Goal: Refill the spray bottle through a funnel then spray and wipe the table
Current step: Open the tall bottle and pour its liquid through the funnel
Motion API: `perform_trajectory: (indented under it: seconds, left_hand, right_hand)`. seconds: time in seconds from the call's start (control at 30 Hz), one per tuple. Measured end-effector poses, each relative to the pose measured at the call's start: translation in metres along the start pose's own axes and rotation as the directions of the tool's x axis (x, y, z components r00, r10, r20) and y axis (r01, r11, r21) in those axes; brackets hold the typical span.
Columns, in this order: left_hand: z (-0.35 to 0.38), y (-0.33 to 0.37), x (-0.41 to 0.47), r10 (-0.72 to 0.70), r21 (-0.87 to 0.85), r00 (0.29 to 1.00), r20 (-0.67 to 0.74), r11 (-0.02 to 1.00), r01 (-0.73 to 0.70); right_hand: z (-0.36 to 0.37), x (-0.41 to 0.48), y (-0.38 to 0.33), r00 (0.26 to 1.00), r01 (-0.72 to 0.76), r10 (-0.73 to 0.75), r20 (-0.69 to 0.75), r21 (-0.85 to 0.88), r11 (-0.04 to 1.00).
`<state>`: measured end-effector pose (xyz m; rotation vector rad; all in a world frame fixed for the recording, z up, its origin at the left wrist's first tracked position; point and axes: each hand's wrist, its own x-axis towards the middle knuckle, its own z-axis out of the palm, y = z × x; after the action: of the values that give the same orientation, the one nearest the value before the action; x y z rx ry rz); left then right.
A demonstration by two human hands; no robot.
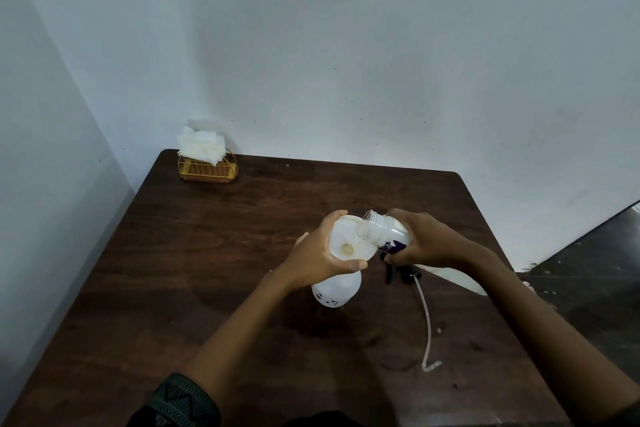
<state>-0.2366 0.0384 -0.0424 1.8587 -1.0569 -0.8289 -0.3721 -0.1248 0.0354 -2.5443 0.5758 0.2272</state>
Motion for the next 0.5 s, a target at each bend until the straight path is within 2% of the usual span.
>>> perform_trajectory:
  seconds: [0.5]
  left_hand:
    - [-0.0015, -0.0014, 0.0011, 0.015, -0.021, 1.0, 0.014, 1.0, -0.015]
  right_hand:
    - [-0.0006, -0.0012, -0.005, 1.0, -0.01, 0.01, 0.001, 0.001, 1.0]
